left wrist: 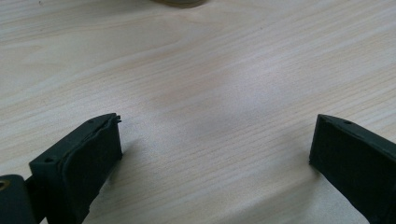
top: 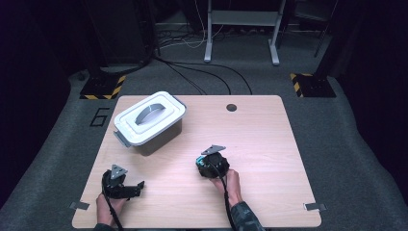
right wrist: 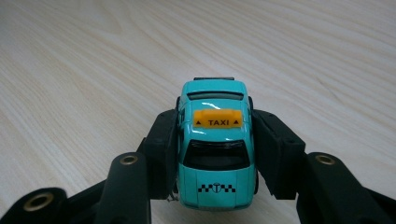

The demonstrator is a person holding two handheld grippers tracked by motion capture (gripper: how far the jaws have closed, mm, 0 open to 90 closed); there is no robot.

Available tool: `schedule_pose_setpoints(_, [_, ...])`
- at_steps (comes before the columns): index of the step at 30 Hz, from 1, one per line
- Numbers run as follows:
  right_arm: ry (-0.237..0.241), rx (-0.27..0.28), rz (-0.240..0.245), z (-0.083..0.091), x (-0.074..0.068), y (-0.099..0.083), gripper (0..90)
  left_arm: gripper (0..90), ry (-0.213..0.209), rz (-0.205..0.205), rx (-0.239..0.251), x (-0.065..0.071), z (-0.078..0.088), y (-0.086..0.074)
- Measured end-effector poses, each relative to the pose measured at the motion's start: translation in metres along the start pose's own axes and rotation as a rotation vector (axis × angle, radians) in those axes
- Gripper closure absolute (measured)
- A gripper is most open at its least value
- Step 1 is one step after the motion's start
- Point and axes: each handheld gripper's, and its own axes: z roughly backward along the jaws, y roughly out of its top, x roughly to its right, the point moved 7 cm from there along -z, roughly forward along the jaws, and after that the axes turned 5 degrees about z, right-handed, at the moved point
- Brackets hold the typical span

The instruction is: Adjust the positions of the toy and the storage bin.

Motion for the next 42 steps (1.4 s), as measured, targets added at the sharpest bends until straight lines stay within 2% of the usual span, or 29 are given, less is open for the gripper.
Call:
schedule_pose_setpoints(20, [-0.049,0.029,-0.045,0.029,0.028,-0.009,52.7,1.7,0.001,0.000,0.000,0.000,0.000,0.000])
schedule_pose_setpoints(42, [-0.118,0.021,-0.131,0.053,0.068,-0.040,52.7,1.7,0.002,-0.001,0.000,0.000,0.000,0.000])
